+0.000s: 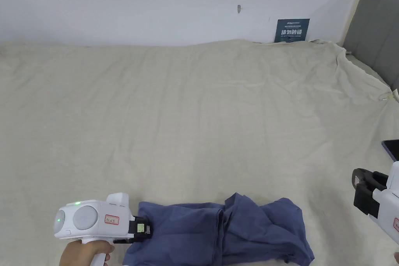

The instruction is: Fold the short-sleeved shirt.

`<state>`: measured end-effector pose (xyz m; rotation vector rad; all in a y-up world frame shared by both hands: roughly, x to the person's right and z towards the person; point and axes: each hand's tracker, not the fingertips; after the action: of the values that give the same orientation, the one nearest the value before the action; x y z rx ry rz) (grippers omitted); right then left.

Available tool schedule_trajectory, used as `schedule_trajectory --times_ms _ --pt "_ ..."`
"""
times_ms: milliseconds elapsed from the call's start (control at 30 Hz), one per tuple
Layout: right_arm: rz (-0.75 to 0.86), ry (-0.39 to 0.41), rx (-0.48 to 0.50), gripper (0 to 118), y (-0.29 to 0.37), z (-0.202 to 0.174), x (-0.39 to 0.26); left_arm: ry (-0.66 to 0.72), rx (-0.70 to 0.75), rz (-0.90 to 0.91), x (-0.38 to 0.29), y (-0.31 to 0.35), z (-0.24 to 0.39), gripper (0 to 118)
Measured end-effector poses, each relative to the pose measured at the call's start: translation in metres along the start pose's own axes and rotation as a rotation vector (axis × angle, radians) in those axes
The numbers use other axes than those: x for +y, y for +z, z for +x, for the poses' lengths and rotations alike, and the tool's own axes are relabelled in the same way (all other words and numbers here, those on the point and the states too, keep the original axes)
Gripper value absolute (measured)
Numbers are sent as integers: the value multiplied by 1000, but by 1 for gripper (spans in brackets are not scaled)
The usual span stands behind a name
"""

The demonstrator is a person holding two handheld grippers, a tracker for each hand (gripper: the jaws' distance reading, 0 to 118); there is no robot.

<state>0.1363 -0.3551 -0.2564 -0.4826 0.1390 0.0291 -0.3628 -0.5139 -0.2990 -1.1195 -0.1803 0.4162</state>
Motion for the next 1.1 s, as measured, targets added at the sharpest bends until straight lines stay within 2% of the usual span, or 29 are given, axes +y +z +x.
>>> schedule_trajectory --times_ms 233,333,567,800,1100 --pt "9 1 6 0 0 0 4 47 -13 66 -5 37 -5 5" --pt "15 -1 17 0 -1 -2 6 47 58 93 -8 58 -17 5" --pt "20 5 38 0 -3 -8 7 164 136 125 -14 114 -61 4" --pt "21 -5 51 0 -2 -10 5 132 129 134 -12 136 -21 5" --pt "31 -21 41 0 4 -1 3 1 -103 111 5 107 77 5"
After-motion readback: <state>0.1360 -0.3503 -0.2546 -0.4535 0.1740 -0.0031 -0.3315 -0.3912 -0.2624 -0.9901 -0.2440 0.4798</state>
